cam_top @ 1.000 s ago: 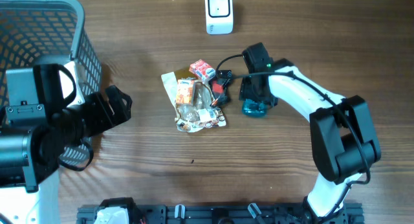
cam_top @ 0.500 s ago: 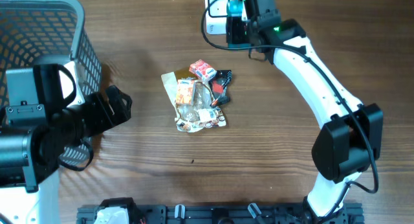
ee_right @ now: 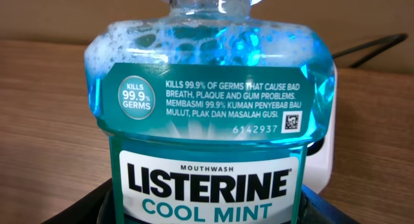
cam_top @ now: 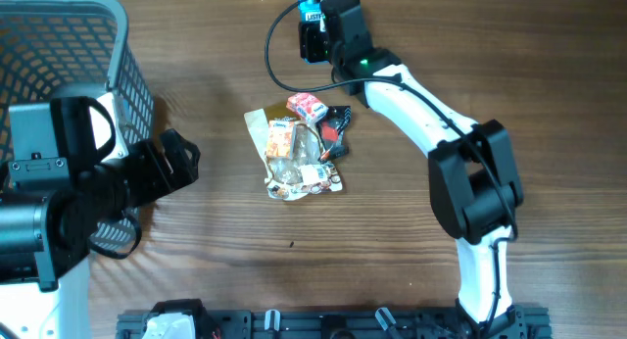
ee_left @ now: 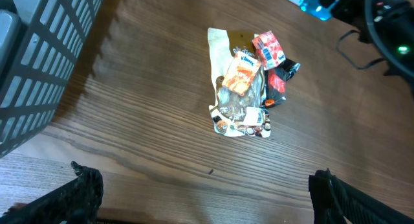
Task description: Scan the item barcode
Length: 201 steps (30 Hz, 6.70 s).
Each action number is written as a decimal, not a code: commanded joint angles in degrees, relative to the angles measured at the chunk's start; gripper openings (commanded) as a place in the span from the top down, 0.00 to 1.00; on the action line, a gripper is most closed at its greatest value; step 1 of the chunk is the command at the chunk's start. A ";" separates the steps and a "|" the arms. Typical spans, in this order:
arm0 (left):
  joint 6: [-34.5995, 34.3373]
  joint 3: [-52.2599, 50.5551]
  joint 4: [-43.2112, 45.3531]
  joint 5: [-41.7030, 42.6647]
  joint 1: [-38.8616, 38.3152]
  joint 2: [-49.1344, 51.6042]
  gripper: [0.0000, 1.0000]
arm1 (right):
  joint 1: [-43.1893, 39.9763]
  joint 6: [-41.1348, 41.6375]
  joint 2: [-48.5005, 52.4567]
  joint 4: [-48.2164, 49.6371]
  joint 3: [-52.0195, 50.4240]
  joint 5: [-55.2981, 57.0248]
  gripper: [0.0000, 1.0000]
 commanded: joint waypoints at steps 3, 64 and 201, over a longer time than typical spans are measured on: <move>0.74 0.52 0.15 -0.11 -0.26 0.15 0.00 | -0.48 0.68 -0.13 2.36 1.55 5.22 0.44; 0.74 0.52 0.15 -0.11 -0.26 0.15 0.00 | -70.25 16.68 2.64 -50.36 21.35 3.43 0.01; 0.72 0.52 0.15 -0.11 -0.26 0.15 0.00 | -9.51 -2.36 -11.56 -55.82 -7.23 -0.90 0.00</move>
